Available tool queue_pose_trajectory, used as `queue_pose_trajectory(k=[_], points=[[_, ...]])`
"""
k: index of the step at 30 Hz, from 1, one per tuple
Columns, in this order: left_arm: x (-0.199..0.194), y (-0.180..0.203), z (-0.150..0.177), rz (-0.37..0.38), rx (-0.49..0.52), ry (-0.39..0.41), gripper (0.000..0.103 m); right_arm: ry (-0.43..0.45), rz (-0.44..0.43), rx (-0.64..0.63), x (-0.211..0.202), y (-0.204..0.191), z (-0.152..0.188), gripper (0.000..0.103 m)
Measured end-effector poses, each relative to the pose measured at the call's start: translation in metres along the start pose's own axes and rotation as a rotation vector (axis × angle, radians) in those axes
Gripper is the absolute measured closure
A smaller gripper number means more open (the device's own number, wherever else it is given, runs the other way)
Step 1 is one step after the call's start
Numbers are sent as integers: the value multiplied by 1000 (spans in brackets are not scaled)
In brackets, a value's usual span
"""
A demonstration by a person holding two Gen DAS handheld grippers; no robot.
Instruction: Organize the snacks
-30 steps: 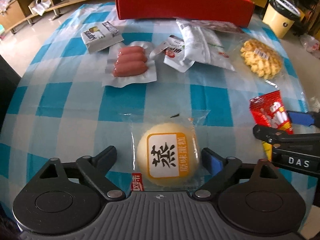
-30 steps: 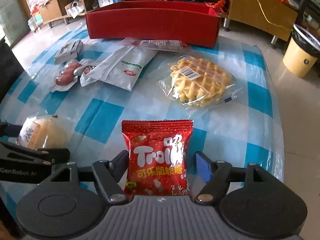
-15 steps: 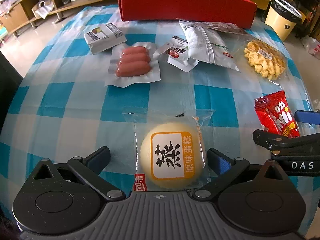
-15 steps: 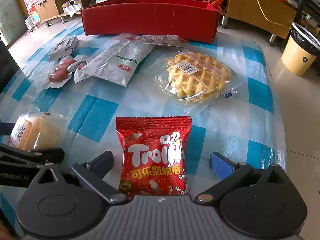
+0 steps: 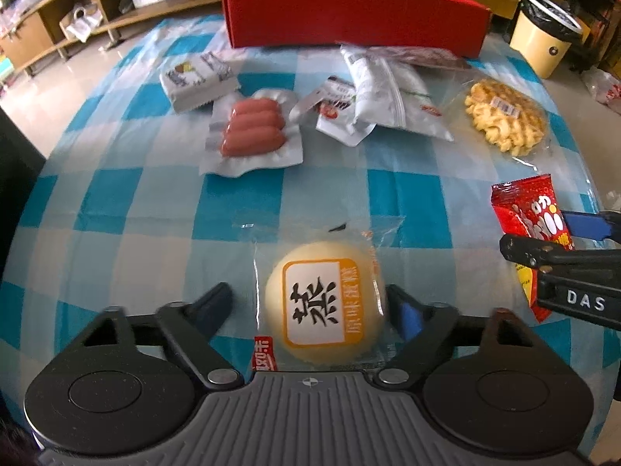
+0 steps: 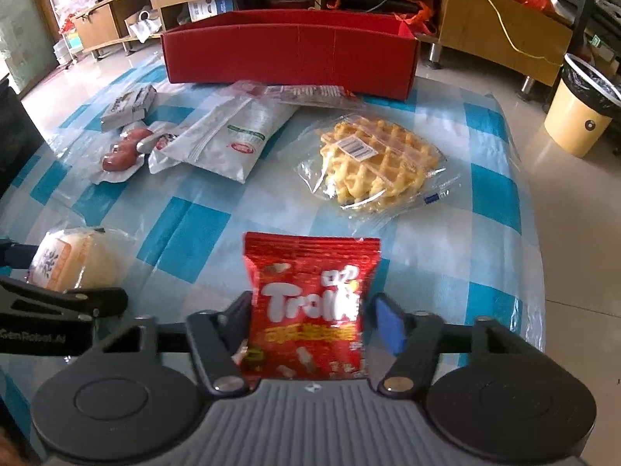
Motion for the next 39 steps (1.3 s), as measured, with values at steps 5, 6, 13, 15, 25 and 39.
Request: queue_pose_trajectory(k=[5,6,13,15,25,39], points=[[-5,4,0,11,9,7,37,3,-17,-2,-2,-1,0,50],[-5,4,0,13,7,6,37,4,-27,5,-3,-1,-1,51],[-12,5,-4,59,-11,19,38,24,-80,58,-8,0,-4,52],[-16,5,-7,66,-16,35,38,31,-85,62,-9,1,-6,52],[-21,4,-12,73,-28,57,38,66,-112,66,-17,-2,-11,52],[-33,4,-24,74,-22,122,37,100,-134,69,-24,-6,-18,52]])
Point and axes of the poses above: each gripper's, at about its wrist camera, not at the fingertips, and x roughly the way its jaws point, y to its right, z to its underside, the point moved 6 cm from there along x, roughly the way its jaws point, and after that the axes turned 5 degrees about -z, right-handed, at the moved point
